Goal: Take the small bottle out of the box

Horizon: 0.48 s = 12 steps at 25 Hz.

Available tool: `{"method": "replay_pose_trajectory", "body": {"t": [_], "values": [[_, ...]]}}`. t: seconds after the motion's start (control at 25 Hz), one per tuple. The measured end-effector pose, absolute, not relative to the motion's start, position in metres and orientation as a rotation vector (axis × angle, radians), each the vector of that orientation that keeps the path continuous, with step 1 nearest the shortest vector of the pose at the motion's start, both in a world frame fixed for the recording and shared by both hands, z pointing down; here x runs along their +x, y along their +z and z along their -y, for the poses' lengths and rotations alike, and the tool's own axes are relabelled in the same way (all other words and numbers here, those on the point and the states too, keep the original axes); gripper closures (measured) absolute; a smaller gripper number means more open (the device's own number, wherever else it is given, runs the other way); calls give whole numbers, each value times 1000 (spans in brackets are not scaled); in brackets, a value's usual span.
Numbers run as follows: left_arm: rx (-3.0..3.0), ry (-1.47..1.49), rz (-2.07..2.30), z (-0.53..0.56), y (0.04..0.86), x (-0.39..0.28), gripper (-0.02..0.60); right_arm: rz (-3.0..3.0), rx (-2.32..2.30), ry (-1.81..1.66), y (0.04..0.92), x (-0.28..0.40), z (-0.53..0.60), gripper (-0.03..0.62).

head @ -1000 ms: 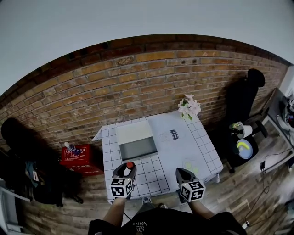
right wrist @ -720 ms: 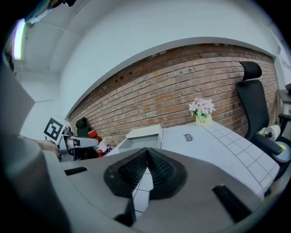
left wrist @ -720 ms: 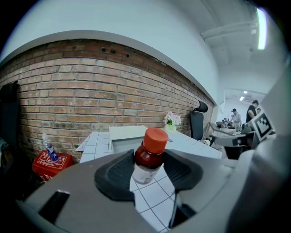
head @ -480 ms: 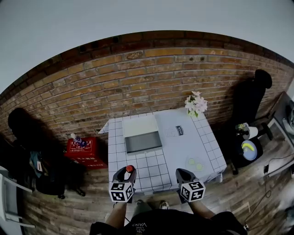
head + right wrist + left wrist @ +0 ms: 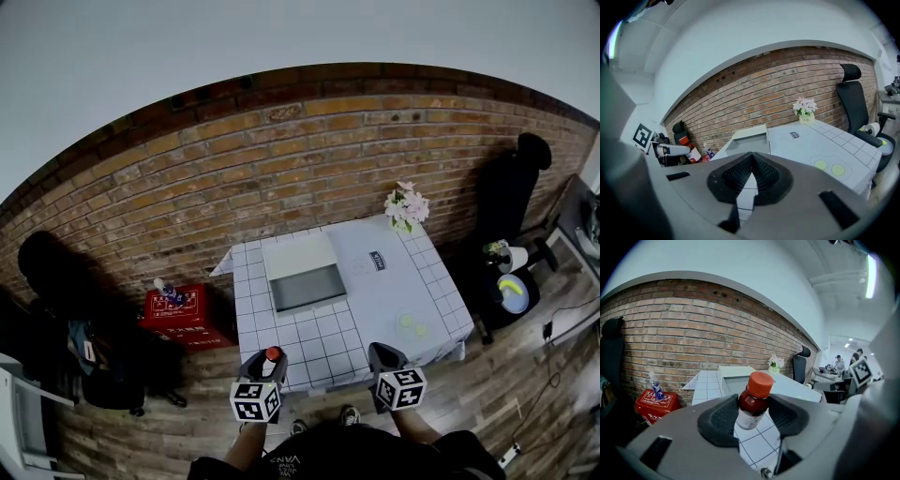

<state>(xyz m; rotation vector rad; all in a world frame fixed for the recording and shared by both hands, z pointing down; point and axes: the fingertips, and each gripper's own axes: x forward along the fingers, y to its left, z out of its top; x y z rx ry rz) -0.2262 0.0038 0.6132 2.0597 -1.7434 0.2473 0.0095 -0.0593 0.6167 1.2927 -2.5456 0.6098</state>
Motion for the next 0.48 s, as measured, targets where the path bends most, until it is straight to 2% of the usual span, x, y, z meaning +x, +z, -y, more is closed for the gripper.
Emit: {"method": "replay_pose_trajectory", "body": {"t": [0.48], "values": [[2117,271,1673,-32,615,-269,378,2497,1377,624,621,-35,21,595]]}}
